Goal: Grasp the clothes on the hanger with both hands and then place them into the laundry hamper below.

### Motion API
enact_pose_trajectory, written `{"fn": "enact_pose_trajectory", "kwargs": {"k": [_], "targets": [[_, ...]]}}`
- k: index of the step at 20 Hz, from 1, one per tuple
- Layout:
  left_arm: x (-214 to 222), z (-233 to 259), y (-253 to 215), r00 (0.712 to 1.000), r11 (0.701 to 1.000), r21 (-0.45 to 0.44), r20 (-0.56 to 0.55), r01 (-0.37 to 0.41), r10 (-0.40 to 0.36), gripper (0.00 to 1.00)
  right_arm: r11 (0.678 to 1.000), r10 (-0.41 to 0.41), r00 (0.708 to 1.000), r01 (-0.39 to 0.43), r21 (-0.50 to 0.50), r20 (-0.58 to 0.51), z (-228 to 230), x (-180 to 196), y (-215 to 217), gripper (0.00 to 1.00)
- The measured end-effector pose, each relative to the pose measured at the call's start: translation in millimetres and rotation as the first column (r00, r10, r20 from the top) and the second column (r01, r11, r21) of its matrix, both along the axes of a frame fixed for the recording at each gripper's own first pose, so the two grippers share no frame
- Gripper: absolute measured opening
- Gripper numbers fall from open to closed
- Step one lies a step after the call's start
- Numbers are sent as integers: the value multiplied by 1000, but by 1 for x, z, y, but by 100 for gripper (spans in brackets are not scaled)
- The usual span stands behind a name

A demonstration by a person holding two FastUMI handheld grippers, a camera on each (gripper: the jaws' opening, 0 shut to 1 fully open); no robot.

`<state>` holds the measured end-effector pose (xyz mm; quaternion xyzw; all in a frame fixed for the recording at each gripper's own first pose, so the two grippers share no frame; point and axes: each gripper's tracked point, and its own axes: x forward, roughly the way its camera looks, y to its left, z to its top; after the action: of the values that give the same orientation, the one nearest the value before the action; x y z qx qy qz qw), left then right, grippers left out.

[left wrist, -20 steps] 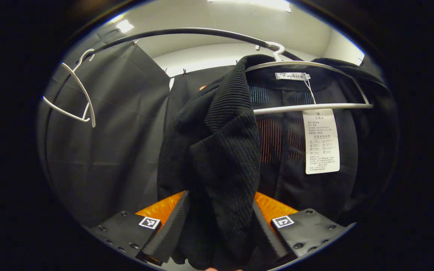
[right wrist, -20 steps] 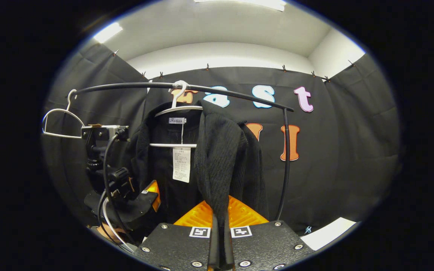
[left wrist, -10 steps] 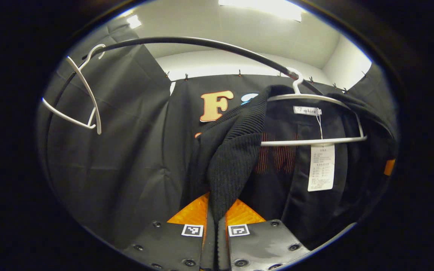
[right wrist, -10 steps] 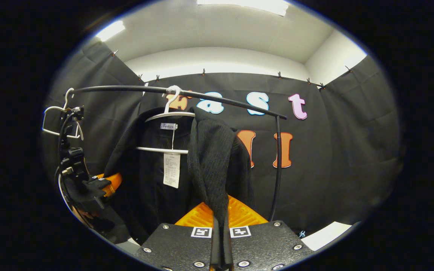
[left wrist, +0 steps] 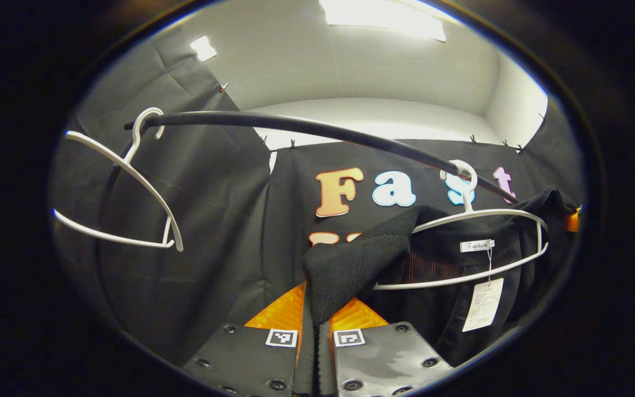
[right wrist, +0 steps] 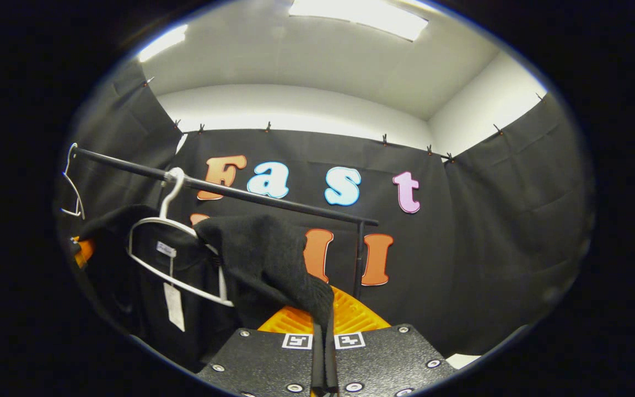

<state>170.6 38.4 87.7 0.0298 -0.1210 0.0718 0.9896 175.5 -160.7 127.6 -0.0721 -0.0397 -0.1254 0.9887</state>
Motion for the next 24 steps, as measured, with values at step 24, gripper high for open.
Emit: {"fn": "enact_pose_trajectory", "kwargs": {"k": [24], "targets": [[55, -2, 72, 986, 989, 72, -93, -131, 138, 10, 948, 297, 947, -278, 155, -120, -125, 4, 133, 0]]}}
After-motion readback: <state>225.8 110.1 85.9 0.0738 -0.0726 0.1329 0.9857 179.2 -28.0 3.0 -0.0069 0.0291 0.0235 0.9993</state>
